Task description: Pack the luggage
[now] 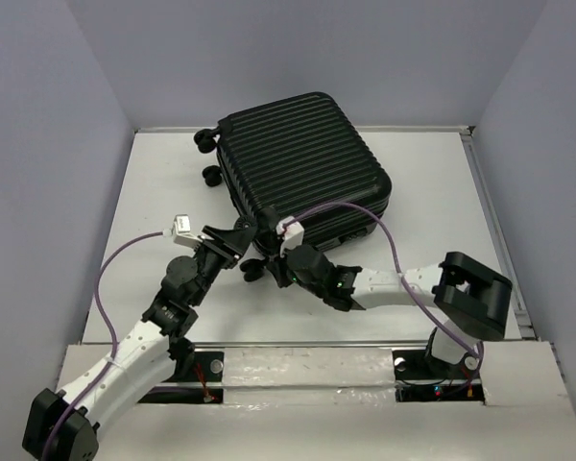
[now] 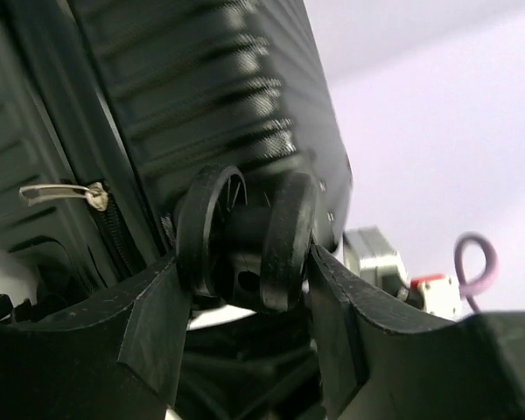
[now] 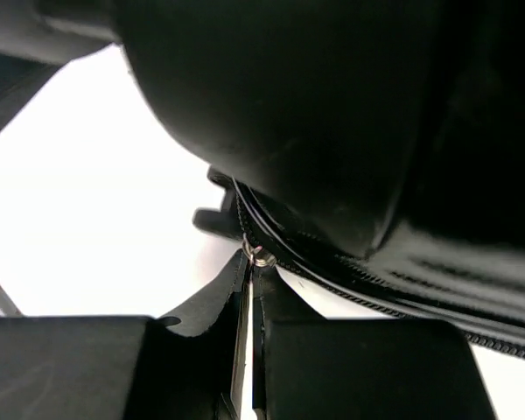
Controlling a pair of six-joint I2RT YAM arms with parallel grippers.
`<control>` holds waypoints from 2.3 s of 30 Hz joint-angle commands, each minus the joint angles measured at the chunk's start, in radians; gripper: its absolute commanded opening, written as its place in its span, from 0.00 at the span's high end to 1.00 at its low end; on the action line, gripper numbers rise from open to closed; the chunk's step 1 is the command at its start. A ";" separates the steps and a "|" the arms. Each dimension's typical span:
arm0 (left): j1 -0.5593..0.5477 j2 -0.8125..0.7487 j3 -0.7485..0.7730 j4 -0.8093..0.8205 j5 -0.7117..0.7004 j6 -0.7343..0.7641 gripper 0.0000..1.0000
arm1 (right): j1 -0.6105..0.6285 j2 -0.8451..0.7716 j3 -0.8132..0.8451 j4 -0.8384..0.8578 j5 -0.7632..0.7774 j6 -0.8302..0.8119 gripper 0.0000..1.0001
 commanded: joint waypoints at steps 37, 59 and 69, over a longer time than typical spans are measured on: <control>-0.352 0.067 0.722 -0.903 -0.150 0.508 0.06 | 0.005 -0.404 -0.531 0.657 0.137 0.141 0.63; -0.351 0.474 0.719 -0.676 0.188 0.743 0.06 | -0.005 -0.760 -0.602 0.026 0.085 0.276 0.42; -0.351 0.543 0.740 -0.682 0.145 0.777 0.80 | -0.014 -0.763 -0.599 0.023 0.103 0.254 0.41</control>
